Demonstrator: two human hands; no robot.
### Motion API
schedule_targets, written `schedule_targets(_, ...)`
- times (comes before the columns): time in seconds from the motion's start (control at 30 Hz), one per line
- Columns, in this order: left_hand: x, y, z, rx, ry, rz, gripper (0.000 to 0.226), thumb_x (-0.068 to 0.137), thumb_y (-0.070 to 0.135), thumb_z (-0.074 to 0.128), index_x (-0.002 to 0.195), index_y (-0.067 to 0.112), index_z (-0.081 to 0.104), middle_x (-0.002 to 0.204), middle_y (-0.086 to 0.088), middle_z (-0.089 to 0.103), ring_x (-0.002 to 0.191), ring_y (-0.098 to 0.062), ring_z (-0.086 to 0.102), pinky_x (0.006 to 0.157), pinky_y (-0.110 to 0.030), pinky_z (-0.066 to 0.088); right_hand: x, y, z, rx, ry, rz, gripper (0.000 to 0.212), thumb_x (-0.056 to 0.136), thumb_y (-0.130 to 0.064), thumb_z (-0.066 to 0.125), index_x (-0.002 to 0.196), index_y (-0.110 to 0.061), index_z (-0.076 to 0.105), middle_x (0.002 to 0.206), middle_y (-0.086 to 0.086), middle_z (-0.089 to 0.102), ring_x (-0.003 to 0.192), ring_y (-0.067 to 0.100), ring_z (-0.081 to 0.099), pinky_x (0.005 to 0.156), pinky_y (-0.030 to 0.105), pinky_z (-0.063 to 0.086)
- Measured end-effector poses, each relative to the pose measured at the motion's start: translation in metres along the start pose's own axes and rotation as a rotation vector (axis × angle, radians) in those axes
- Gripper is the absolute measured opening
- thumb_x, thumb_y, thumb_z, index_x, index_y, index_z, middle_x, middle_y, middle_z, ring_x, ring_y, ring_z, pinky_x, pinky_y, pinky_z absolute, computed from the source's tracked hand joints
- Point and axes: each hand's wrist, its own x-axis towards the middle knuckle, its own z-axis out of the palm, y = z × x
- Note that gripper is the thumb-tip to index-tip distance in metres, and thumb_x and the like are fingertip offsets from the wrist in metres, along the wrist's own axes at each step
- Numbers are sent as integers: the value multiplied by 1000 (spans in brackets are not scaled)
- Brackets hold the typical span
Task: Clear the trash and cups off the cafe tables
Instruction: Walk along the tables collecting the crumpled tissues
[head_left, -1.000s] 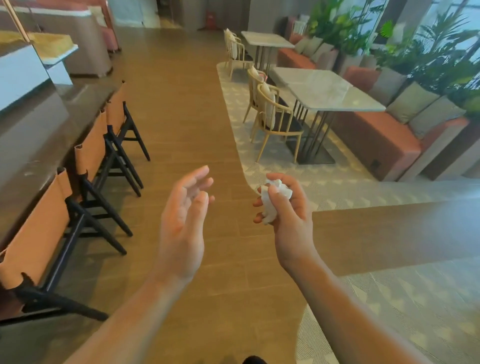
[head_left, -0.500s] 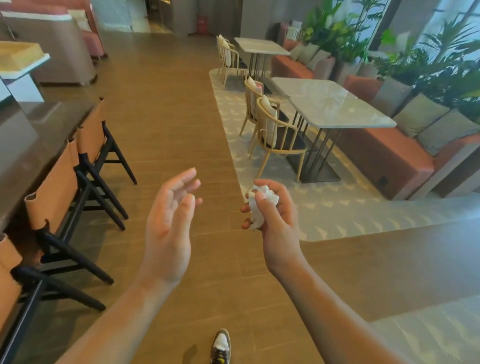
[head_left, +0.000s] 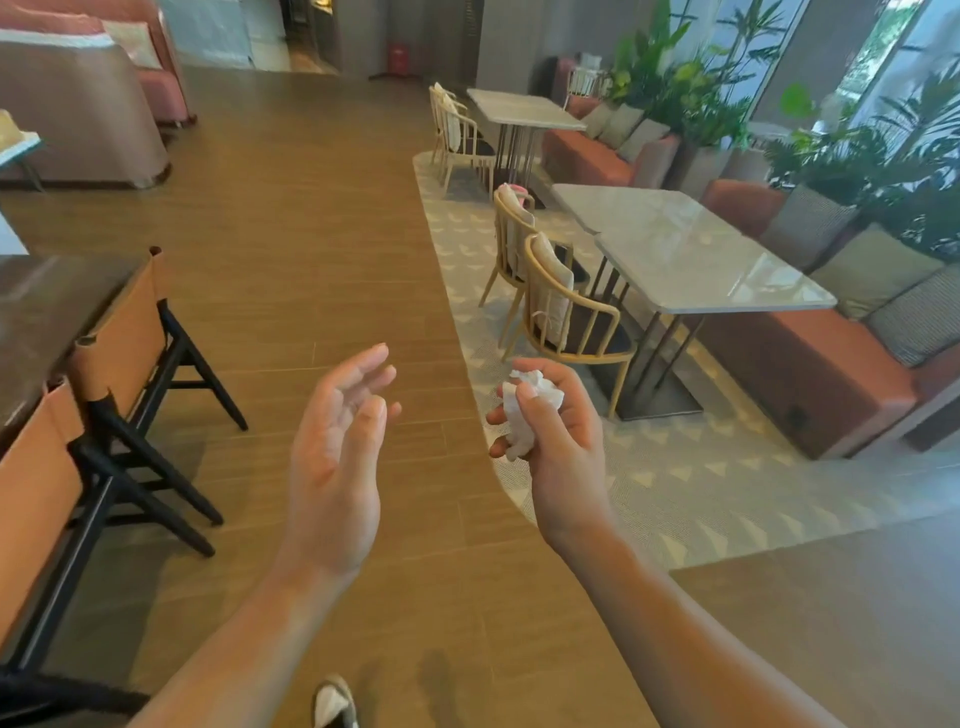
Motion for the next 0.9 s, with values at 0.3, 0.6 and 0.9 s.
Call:
schedule_targets(0.3, 213, -99, -34, 14, -61, -28, 50, 101, 51, 47, 143, 25, 56, 147, 16, 58, 139, -12, 55, 108, -40, 52, 209, 69, 81, -6, 61, -17, 23, 95, -33, 66, 114, -22, 72, 102, 9, 63, 85, 21, 67, 60, 33, 57)
schedule_targets(0.6, 420, -171, -39, -2, -132, -25, 49, 101, 52, 48, 143, 28, 57, 146, 18, 59, 139, -10, 55, 109, -42, 51, 404, 105, 135, 34, 108, 14, 30, 94, -32, 65, 121, -19, 69, 99, -2, 68, 87, 20, 69, 62, 32, 58)
schedule_targets(0.9, 610, -287, 6, 19, -145, -33, 56, 97, 52, 48, 143, 21, 57, 145, 17, 60, 137, -9, 57, 107, -39, 55, 623, 171, 130, 39, 146, 34, 26, 93, -36, 65, 117, -27, 72, 119, 15, 63, 89, 21, 70, 65, 34, 60)
